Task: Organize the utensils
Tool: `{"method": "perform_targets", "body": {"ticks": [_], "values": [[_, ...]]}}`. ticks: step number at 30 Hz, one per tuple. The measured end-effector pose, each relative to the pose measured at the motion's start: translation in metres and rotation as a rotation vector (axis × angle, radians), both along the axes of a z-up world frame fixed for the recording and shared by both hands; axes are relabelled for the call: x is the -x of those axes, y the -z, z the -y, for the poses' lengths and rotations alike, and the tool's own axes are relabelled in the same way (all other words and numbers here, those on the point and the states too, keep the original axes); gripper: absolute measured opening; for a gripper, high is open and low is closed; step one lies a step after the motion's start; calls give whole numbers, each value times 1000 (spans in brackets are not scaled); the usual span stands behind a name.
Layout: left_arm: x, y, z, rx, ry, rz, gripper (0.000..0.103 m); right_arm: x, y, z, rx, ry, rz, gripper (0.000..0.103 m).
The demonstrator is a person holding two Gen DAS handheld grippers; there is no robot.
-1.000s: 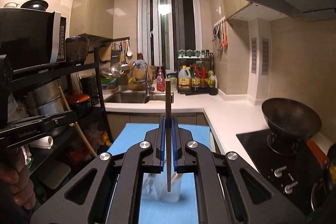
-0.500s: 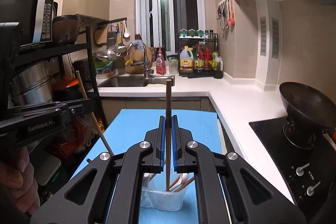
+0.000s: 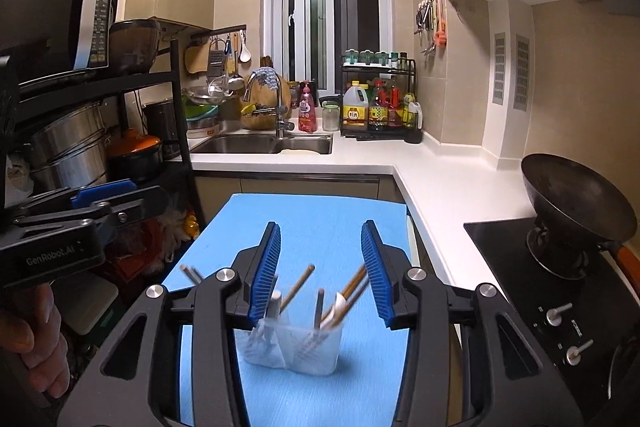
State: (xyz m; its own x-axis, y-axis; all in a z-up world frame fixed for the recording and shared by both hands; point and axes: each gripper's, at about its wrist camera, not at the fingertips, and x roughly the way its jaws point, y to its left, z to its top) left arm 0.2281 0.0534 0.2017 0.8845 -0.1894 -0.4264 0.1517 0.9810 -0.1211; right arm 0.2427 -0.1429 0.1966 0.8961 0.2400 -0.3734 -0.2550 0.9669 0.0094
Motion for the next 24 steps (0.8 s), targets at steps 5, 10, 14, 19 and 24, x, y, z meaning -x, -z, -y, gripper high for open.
{"method": "perform_targets", "body": {"ticks": [5,10,14,19,24], "values": [[42,15,-7,12,-43,9,77,47,4,12,2,25,9,72],[87,49,-12,8,-102,-8,95,93,29,24,17,48,5,93],[108,82,-3,-20,-117,-51,95,112,57,30,54,92,-6,98],[115,105,5,-12,-128,-76,95,115,90,43,27,154,-37,98],[118,126,12,-42,-148,-56,95,108,107,48,-8,167,-67,98]]}}
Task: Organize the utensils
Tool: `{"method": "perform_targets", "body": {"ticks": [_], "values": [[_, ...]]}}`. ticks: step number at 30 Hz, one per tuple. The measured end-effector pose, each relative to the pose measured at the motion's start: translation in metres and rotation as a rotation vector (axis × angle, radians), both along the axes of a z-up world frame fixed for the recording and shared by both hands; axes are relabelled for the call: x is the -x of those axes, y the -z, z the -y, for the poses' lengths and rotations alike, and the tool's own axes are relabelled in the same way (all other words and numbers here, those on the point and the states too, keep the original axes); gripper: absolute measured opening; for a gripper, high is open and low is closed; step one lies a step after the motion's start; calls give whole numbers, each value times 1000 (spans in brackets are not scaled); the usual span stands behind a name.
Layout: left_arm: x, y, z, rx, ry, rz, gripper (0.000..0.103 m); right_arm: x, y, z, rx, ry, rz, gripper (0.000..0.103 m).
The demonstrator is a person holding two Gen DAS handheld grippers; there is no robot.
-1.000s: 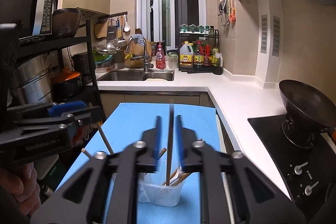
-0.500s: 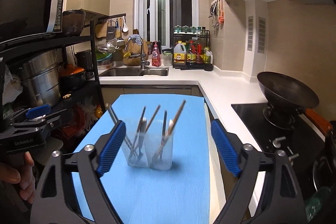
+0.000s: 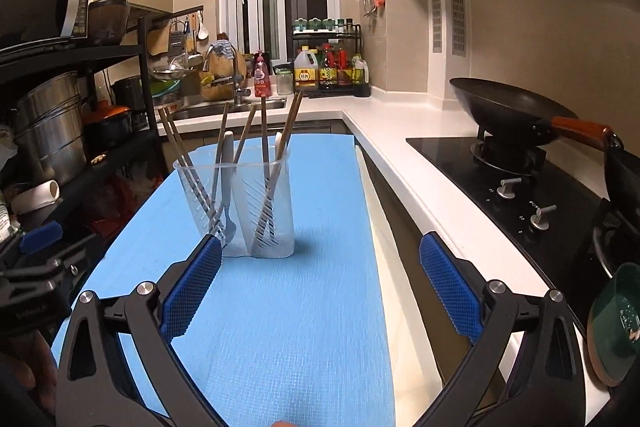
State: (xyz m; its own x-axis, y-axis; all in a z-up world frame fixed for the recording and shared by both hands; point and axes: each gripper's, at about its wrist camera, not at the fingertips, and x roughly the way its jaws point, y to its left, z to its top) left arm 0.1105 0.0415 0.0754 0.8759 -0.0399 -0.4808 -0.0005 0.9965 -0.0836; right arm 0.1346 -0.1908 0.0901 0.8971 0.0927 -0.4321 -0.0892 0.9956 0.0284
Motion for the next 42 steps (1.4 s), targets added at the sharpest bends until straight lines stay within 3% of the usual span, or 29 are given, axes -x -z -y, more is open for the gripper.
{"method": "perform_targets", "body": {"ticks": [7,15,42], "values": [[-13,22,5,0,19,-51,95,-2,11,-14,80,17,4,98],[-21,30,-1,20,-8,-83,95,-8,17,-16,74,15,-28,98],[-14,24,5,-4,5,-30,95,-4,18,-16,79,31,-6,98]]}}
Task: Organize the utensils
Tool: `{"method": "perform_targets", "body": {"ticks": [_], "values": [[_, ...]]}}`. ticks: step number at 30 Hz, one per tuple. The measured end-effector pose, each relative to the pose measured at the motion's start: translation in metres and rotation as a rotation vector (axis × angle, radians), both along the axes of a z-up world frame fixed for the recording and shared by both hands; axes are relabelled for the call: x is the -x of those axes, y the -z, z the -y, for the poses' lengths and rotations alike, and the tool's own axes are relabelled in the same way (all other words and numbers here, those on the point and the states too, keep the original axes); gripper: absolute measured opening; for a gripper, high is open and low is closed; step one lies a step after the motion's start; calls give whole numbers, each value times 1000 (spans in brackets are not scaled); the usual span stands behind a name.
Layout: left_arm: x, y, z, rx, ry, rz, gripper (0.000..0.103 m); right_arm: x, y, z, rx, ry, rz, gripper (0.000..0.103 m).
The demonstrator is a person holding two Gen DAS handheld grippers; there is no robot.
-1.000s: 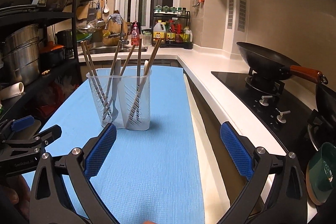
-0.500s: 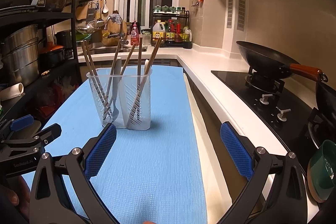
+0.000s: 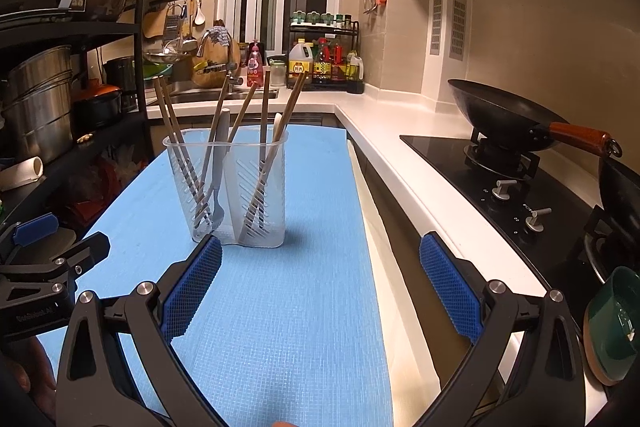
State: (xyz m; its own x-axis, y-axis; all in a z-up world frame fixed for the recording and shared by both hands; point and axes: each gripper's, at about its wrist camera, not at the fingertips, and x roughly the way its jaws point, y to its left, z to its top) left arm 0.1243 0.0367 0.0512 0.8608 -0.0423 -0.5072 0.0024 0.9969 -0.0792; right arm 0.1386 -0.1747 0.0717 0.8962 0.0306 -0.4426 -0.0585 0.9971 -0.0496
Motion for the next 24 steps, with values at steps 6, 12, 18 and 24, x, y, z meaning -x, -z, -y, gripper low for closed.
{"method": "perform_targets", "body": {"ticks": [6,12,18,24], "values": [[1,0,1,-4,5,5,95,0,0,1,-2,0,-2,98],[2,0,1,-1,11,10,95,0,0,1,1,-1,-2,98],[2,-1,1,4,20,14,95,-1,1,3,1,0,-1,98],[4,-3,1,8,26,22,95,-1,1,3,1,-1,-1,98]]}}
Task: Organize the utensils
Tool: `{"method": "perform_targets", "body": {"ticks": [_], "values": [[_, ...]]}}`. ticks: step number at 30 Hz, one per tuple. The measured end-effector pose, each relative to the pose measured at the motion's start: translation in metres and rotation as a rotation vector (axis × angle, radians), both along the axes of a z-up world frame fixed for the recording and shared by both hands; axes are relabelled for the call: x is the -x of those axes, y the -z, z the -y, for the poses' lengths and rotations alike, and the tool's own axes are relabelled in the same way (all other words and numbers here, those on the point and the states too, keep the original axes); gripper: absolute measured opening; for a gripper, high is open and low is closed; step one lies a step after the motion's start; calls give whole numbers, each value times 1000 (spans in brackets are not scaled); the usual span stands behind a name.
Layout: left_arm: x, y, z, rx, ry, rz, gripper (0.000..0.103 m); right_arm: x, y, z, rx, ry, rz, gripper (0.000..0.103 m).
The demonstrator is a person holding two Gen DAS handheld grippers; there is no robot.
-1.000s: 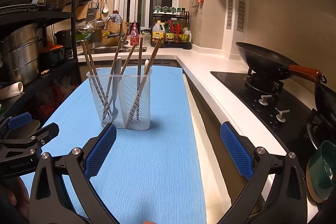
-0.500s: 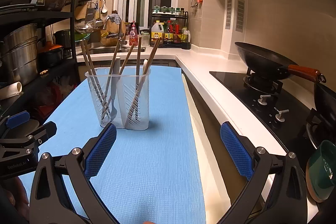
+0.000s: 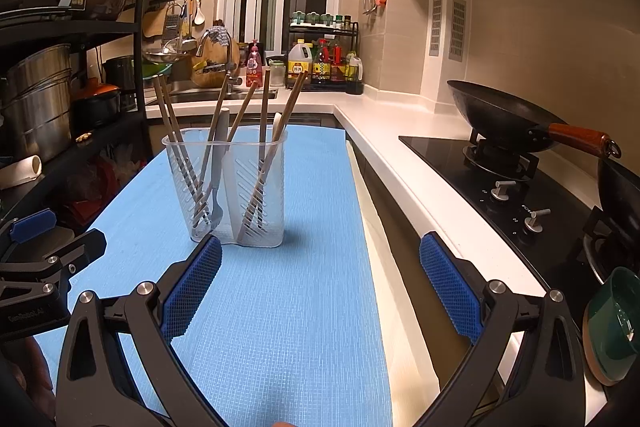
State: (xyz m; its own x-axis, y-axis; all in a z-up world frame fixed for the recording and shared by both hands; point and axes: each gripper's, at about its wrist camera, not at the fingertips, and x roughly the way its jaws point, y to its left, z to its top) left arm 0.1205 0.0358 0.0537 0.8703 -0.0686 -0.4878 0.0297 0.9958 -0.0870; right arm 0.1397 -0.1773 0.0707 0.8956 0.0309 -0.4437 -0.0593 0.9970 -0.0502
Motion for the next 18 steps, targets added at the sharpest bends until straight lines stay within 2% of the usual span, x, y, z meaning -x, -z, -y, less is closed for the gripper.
{"method": "perform_targets", "body": {"ticks": [18], "values": [[3,0,4,-4,14,13,95,-2,1,1,3,-1,-8,98]]}}
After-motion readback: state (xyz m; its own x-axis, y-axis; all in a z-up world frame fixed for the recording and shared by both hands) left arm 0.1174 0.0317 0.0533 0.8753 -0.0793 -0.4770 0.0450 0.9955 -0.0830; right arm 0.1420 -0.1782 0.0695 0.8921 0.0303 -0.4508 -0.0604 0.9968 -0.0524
